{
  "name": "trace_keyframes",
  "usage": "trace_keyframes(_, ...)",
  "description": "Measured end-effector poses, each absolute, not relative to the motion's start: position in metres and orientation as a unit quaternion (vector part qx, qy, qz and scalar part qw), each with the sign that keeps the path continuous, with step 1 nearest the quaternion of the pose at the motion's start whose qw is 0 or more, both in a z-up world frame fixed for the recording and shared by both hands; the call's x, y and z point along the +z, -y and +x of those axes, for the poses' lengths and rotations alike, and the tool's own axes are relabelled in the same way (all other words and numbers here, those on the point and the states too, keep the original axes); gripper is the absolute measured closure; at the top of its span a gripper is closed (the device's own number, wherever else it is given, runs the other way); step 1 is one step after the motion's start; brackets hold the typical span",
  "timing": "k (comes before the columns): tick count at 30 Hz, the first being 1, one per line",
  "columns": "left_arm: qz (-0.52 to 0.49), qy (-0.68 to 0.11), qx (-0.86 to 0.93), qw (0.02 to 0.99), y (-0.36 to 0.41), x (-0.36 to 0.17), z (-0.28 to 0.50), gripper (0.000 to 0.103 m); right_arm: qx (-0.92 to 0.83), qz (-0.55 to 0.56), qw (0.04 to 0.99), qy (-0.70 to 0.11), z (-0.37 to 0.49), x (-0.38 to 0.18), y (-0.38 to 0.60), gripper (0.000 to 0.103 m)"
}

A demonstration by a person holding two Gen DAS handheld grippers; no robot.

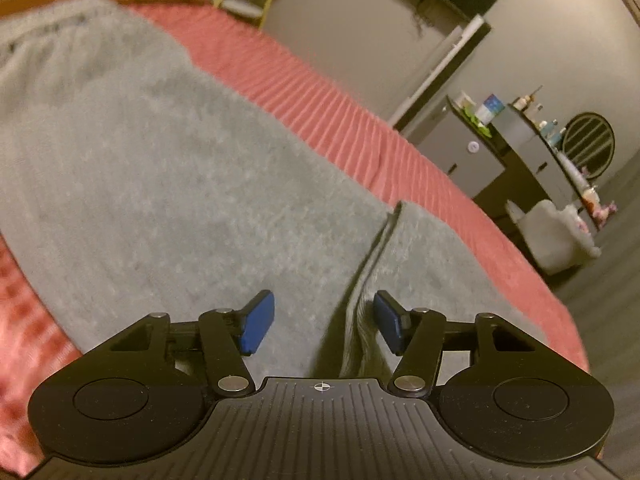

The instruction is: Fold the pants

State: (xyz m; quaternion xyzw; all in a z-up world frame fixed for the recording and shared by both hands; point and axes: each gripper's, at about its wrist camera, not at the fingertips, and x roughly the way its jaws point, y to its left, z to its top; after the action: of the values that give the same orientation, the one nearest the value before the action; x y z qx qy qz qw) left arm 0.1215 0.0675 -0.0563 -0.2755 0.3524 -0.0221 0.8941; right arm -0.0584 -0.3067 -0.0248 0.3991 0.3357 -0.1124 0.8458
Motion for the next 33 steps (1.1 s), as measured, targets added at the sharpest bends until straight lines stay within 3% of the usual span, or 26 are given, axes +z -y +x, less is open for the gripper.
trace_keyframes(2, -0.249, -0.336, -0.017, 0.908, -0.063, -0.05, 0.118, 0.042, -0.152, 0.336, 0.869, -0.329, -0.065, -0.009, 0.303, 0.049)
trace_keyframes(6, -0.189, -0.313, -0.034, 0.93, -0.048, -0.041, 0.113, 0.043, -0.151, 0.223, 0.917, -0.295, -0.06, 0.011, 0.285, 0.049)
trace_keyframes(12, -0.099, -0.312, -0.088, 0.941, -0.016, -0.039, 0.106, 0.043, -0.038, 0.123, 0.946, -0.296, -0.018, 0.005, 0.241, 0.071)
trace_keyframes(19, -0.037, -0.35, -0.08, 0.933, 0.003, -0.052, 0.116, 0.042, -0.065, 0.075, 0.936, -0.337, 0.002, -0.026, 0.24, 0.097)
trace_keyframes(33, -0.013, -0.359, -0.07, 0.931, 0.005, -0.059, 0.126, 0.033, -0.094, 0.078, 0.942, -0.313, 0.033, -0.028, 0.252, 0.103)
